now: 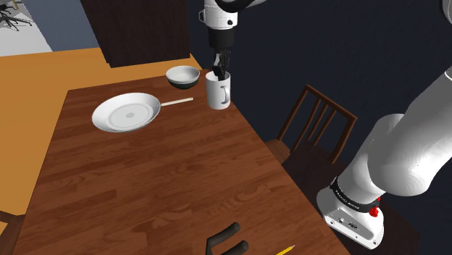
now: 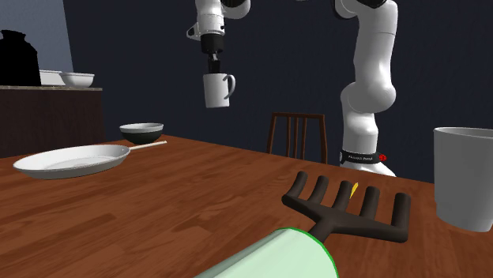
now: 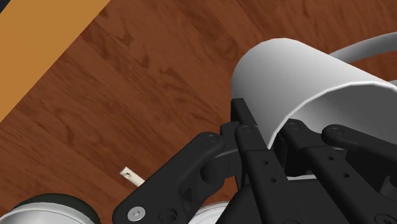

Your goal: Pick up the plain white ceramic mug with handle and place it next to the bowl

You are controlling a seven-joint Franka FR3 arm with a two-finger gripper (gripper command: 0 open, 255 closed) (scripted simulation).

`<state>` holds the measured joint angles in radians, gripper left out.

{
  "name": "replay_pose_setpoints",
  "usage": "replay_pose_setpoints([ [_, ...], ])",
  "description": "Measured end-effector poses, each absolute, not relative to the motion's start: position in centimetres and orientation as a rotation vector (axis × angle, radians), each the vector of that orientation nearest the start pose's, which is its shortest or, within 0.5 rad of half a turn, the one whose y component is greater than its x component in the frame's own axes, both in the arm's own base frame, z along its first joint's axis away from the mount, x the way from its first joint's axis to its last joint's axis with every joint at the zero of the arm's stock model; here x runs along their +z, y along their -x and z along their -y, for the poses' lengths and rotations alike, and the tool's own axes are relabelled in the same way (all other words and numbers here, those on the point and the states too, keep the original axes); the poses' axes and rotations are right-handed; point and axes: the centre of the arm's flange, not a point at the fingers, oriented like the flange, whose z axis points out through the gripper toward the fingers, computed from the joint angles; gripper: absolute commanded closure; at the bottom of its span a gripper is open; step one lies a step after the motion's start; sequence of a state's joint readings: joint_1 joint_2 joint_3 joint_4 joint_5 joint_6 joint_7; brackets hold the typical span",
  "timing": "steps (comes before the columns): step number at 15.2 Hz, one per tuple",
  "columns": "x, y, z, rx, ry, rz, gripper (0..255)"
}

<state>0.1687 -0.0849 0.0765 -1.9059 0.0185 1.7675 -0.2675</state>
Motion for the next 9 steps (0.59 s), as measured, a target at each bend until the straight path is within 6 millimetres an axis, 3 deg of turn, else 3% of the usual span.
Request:
replay_pose_setpoints([
  [9,52.4,-61.7,-6.5,0.084,3.028,0.786,255],
])
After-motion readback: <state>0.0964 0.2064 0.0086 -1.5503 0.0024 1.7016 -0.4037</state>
